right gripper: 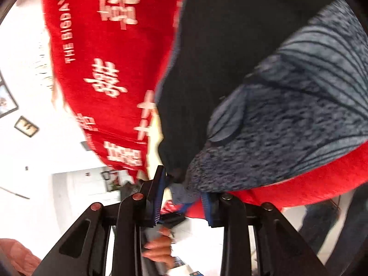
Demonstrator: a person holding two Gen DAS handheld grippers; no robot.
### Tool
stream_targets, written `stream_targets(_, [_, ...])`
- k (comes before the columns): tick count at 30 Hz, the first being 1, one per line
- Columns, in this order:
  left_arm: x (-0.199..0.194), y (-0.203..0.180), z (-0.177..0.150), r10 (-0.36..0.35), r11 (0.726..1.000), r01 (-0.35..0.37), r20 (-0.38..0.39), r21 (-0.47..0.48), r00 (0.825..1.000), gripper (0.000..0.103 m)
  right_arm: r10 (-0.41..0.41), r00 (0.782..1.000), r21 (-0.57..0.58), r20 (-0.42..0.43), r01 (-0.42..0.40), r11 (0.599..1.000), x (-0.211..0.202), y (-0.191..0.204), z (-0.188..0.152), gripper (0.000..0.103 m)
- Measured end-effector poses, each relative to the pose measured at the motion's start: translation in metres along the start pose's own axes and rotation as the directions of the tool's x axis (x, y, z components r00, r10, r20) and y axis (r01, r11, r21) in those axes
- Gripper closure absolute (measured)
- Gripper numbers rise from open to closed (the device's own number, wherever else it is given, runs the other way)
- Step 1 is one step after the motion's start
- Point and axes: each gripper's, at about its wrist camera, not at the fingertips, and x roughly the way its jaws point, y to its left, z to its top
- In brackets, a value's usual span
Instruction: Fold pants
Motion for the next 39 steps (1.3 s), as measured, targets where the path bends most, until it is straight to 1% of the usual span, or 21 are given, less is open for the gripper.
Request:
stream_targets(1, [-0.001,-0.001,-0.001,0.012,1.0,-0.012,0.006,0.016,1.0,0.031,-0.027,1.0,0.012,0.008,0.026,1.0,-0.001,-0.008,0.0,0.068])
stream_targets(3, [-0.002,-0.002,0.0,0.021,0.998,-0.021,0.001,0.062,1.0,0.036,-0.055,0.997,0.052,0.046,0.053,0.997,-0.008,-0.023,0.001,0.063])
stream_targets(4, [-0.002,-0.002,0.001,0.027,0.997,-0.027,-0.001,0.073,1.0,0.042,-0.056,0.995,0.083,0.078,0.05,0.995,-0.014,-0.032,0.002,0.062])
stream_targets(6, [-0.002,-0.002,0.002,0.042,0.993,-0.041,-0.008,0.109,0.999,0.049,-0.039,0.99,0.136,0.137,0.02,0.991,-0.027,-0.046,0.003,0.062])
stream_targets(8, [-0.004,0.001,0.001,0.056,0.989,-0.055,-0.008,0.134,0.998,0.068,-0.014,0.986,0.176,0.168,-0.017,0.984,-0.036,-0.054,0.004,0.062])
stream_targets(9, [-0.005,0.003,0.002,0.048,0.988,-0.046,-0.01,0.149,0.999,0.072,0.005,0.984,0.195,0.178,-0.04,0.98,-0.038,-0.055,0.004,0.062])
stream_targets(10, [-0.006,0.005,0.002,0.049,0.987,-0.047,-0.013,0.153,0.999,0.079,0.022,0.982,0.222,0.189,-0.064,0.973,-0.041,-0.056,0.005,0.075])
stream_targets(11, [-0.007,0.007,0.003,0.049,0.987,-0.046,-0.018,0.155,0.999,0.083,0.02,0.979,0.24,0.202,-0.07,0.968,-0.045,-0.053,0.005,0.088])
stream_targets(12, [-0.009,0.008,0.004,0.038,0.987,-0.034,-0.024,0.155,0.999,0.084,-0.017,0.977,0.251,0.212,-0.037,0.967,-0.049,-0.046,0.006,0.096])
stream_targets(14, [-0.014,0.006,0.005,0.031,0.986,-0.025,-0.03,0.163,0.999,0.086,-0.089,0.976,0.21,0.199,0.046,0.977,-0.05,-0.024,0.01,0.096])
stream_targets(17, [-0.033,-0.005,0.008,0.006,0.982,-0.003,-0.015,0.189,1.0,0.086,-0.162,0.969,0.091,0.187,0.147,0.985,-0.054,0.021,0.021,0.096])
stream_targets(20, [-0.055,-0.023,0.014,-0.016,0.976,0.016,0.002,0.218,1.0,0.086,-0.193,0.966,-0.007,0.17,0.197,0.98,-0.056,0.058,0.039,0.096])
stream_targets(22, [-0.067,-0.041,0.022,-0.025,0.969,0.02,0.018,0.248,1.0,0.086,-0.212,0.966,-0.055,0.148,0.222,0.974,-0.064,0.068,0.051,0.096])
stream_targets(25, [-0.078,-0.068,0.041,-0.04,0.959,0.024,0.05,0.284,0.998,0.086,-0.225,0.968,-0.117,0.107,0.238,0.964,-0.06,0.093,0.082,0.096])
stream_targets(27, [-0.08,-0.086,0.061,-0.053,0.954,0.026,0.083,0.298,0.995,0.086,-0.233,0.969,-0.16,0.078,0.243,0.957,-0.056,0.106,0.103,0.096])
stream_targets(29, [-0.077,-0.105,0.082,-0.06,0.952,0.022,0.115,0.306,0.992,0.086,-0.251,0.967,-0.189,0.045,0.255,0.948,-0.048,0.114,0.132,0.096])
stream_targets(31, [-0.069,-0.124,0.106,-0.067,0.949,0.018,0.146,0.316,0.987,0.085,-0.273,0.962,-0.193,0.014,0.271,0.943,-0.029,0.122,0.169,0.096])
stream_targets(33, [-0.054,-0.143,0.134,-0.057,0.949,0.0,0.171,0.316,0.984,0.085,-0.301,0.953,-0.191,-0.019,0.292,0.937,-0.008,0.126,0.206,0.096])
stream_targets(35, [-0.03,-0.155,0.162,-0.038,0.947,-0.024,0.186,0.319,0.982,0.085,-0.341,0.938,-0.168,-0.062,0.327,0.93,0.014,0.119,0.24,0.096])
stream_targets(37, [-0.013,-0.161,0.176,-0.016,0.944,-0.05,0.197,0.327,0.98,0.085,-0.385,0.917,-0.162,-0.106,0.366,0.916,0.038,0.106,0.271,0.095])
stream_targets(39, [0.012,-0.166,0.189,0.037,0.937,-0.104,0.199,0.334,0.979,0.079,-0.429,0.891,-0.162,-0.15,0.406,0.899,0.058,0.092,0.291,0.093])
